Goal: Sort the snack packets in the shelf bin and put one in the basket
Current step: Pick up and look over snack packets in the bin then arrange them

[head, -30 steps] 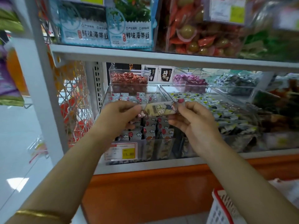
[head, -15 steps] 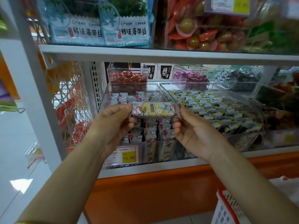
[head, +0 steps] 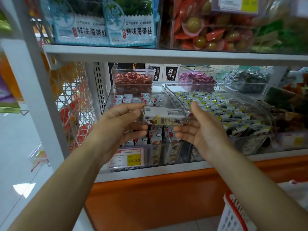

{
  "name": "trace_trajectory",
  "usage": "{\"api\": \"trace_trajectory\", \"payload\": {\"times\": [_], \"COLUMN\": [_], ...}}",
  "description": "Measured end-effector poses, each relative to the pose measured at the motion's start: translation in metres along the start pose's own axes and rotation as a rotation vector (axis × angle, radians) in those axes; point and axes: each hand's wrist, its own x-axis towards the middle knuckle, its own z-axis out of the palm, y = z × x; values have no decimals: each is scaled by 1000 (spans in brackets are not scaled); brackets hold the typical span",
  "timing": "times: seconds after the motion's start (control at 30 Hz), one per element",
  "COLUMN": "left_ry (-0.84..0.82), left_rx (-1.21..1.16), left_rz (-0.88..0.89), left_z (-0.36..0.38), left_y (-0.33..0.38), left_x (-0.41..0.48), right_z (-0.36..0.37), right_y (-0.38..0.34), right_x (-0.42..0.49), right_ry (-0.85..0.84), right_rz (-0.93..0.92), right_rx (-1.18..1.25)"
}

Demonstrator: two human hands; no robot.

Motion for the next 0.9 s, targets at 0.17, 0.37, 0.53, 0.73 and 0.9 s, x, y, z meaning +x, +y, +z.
{"api": "trace_trajectory", "payload": {"times": [0.17, 0.37, 0.53, 0.73, 0.9], "left_ry": [26, 23, -14, -72, -13], "left_rx": [160, 303, 354, 450, 464], "left_rz": [83, 109, 137, 129, 70], "left_z": [5, 4, 6, 11, 15], "left_y": [-4, -4, -2, -2, -3], "left_x": [0, 0, -2, -4, -1], "right_z": [-1, 1, 1, -1, 0], "right_y": [2, 4, 3, 6, 4], "right_x": [0, -2, -2, 1, -2], "right_ry": [-37, -61, -11, 72, 32], "right_rz": [-129, -241, -242, -312, -441], "right_rx": [-199, -378, -374, -492, -685]}}
